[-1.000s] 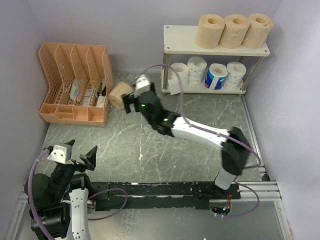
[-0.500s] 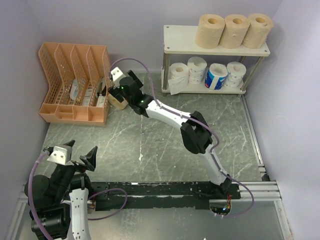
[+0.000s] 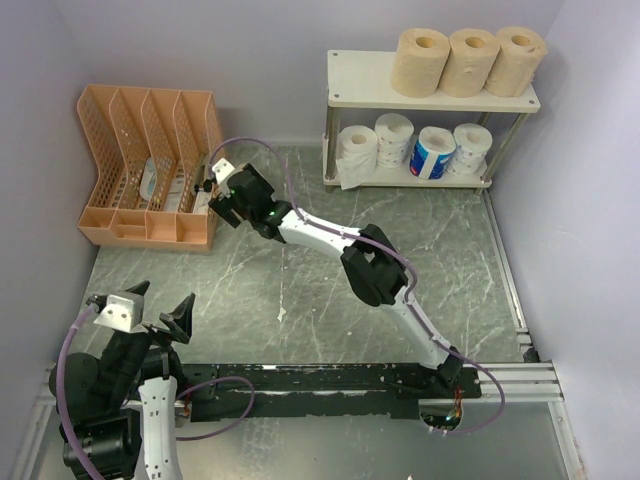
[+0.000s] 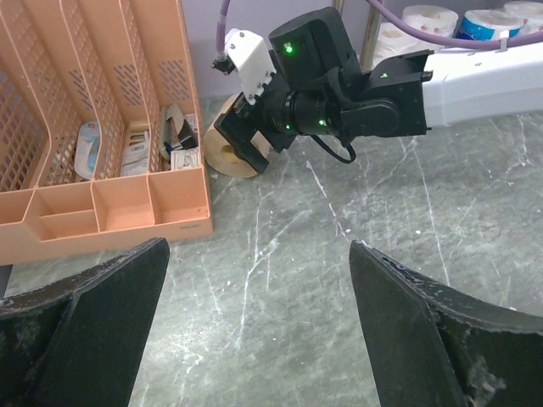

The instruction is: Place and organize the paper towels onto the shelf

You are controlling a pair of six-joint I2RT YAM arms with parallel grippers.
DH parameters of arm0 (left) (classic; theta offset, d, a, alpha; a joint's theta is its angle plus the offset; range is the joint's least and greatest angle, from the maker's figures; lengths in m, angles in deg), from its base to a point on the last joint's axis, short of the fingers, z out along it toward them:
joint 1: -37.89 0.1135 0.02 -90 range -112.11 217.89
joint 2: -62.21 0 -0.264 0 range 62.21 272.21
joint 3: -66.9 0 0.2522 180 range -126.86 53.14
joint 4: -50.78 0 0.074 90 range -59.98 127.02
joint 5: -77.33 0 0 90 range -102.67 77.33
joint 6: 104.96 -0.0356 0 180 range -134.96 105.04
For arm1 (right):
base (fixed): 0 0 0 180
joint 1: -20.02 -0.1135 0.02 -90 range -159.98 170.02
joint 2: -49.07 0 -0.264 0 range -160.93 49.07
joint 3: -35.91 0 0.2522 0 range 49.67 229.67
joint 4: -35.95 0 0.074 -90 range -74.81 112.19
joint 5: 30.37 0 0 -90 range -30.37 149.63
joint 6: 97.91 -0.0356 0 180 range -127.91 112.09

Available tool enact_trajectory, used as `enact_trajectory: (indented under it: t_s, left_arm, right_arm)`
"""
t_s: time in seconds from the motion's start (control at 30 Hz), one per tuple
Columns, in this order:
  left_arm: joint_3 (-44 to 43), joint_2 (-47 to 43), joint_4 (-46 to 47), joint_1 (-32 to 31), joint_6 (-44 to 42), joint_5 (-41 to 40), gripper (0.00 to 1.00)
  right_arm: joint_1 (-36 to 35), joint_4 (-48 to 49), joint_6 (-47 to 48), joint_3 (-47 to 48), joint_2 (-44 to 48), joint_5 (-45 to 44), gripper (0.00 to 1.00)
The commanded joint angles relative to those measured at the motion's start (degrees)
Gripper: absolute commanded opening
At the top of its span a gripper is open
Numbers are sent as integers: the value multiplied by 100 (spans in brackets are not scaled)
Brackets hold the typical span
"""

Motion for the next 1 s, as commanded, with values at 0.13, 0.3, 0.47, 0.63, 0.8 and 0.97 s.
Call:
enact_trajectory:
  t_s: [0.13,0.3,0.47,0.63,0.8,0.97]
  left_arm:
    - [-8,-67,144,-15,54,-118,99]
    - [-1,-67,153,-8,62,-124,99]
    - [1,-67,161,-9,81,-136,99]
    - [1,-67,153,-3,59,-113,99]
    - [-3,-67,147,-7,49,-87,99]
    - [-19,-67,122,-5,16,-47,99]
  right_arm:
    - [103,-48,106,656,-651,-202,96]
    - [119,44,271,1003,-1054,-490,64]
    - [170,65,115,944,-1038,-506,32]
    - [297,220,-847,136,-247,148,0]
    - [735,792,-2693,-1188,1002,1503,0]
    - [1392,-34,-5236,-1225,1215,2911,0]
